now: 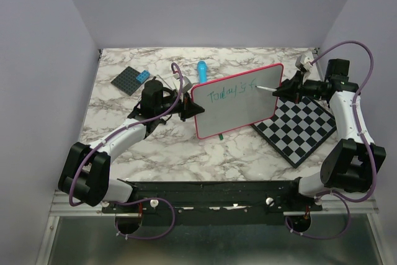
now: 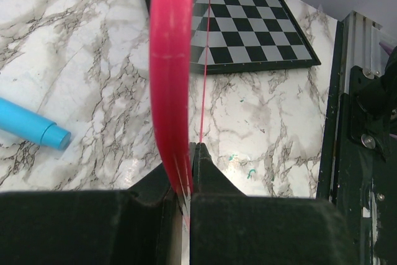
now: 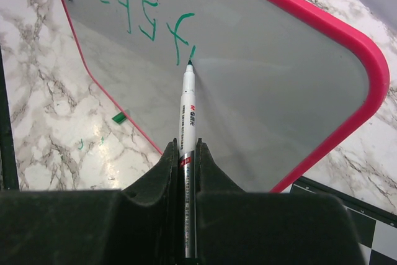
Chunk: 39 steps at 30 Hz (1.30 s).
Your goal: Write a sentence on the whiteboard
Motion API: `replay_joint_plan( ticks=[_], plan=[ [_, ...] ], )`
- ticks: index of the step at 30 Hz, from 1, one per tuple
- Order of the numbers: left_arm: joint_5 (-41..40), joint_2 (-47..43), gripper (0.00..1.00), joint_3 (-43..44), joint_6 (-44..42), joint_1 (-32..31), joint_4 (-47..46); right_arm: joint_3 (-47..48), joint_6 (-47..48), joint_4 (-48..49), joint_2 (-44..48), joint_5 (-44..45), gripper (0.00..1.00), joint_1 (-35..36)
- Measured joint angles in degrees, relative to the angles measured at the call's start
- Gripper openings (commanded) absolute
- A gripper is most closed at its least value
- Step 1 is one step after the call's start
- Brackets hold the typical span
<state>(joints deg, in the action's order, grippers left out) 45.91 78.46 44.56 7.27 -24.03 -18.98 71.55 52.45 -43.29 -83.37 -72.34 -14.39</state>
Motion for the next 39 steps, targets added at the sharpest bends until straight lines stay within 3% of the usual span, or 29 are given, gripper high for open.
replay_joint_plan(
  ticks=[22,39],
  plan=[
    [-0.07,0.00,0.00,0.02,0.00,0.00,0.24,0.59,0.52,-0.90,-1.07,0.68,0.01,-1.09],
    [-0.50,0.15,0.00,0.13,0.02,0.02,0.24,2.12,-5.44,2.99,-1.20,0.61,0.00,-1.09]
  ],
)
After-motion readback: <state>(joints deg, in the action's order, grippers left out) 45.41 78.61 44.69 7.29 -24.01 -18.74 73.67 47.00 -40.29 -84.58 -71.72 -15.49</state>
